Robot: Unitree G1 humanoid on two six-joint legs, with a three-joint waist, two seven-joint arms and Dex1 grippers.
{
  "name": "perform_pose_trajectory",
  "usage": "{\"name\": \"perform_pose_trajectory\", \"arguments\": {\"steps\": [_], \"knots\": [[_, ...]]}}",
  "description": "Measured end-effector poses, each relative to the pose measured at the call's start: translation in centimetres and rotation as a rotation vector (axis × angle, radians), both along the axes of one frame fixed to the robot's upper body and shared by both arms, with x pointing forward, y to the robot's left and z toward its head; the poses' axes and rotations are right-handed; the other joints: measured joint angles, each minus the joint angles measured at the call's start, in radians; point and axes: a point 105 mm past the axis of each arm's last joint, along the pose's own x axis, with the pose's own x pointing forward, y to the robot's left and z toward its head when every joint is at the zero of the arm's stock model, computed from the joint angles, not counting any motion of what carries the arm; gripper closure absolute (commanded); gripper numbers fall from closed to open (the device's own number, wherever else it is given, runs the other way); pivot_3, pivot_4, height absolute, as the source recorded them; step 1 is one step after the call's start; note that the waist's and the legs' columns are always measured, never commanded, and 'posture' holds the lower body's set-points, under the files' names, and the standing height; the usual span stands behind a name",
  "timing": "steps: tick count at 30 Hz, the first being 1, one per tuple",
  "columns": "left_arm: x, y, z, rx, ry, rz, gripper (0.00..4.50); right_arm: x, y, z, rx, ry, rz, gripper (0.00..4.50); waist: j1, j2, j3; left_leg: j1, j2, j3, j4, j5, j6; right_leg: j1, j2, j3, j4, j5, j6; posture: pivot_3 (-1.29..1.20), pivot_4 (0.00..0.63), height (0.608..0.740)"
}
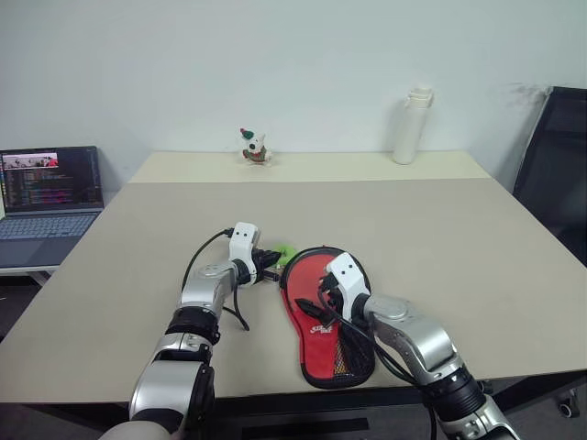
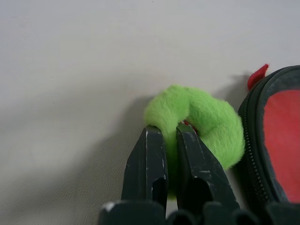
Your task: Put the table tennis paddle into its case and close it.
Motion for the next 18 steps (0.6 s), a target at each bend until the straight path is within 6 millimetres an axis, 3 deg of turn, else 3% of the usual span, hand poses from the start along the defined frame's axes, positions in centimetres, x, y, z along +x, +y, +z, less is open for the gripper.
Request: {"name": "perform_pose_trajectory", "arguments": {"steps": [7, 12, 18], "knots": [[0.8, 0.8, 1.4, 0.144, -0.089, -0.004, 4.49, 0.4, -1.1, -0.5, -0.043, -0.037, -0.034, 0.02, 0.001, -0.001, -0.001, 0.0, -0.001, -0.001, 0.0, 0.0, 0.0, 0.0, 0.0, 0.0, 0.001, 0.0, 0.0, 0.0, 0.15, 0.74], [2.8, 0.6, 4.7, 0.236, -0.192, 0.003, 4.49, 0.1, -1.2, -0.9, -0.044, -0.031, -0.034, 0.02, 0.0, -0.003, -0.002, 0.001, -0.004, -0.001, 0.0, 0.0, 0.0, 0.002, -0.001, -0.001, 0.0, -0.001, 0.003, 0.0, 0.15, 0.74], [3.6, -0.7, 4.1, 0.329, -0.196, -0.004, 4.49, -0.1, -1.3, -0.9, -0.041, -0.031, -0.035, 0.02, -0.001, -0.003, -0.002, 0.0, -0.007, -0.001, 0.0, 0.0, 0.0, 0.002, -0.004, -0.002, 0.0, -0.002, 0.003, 0.0, 0.15, 0.74]]}}
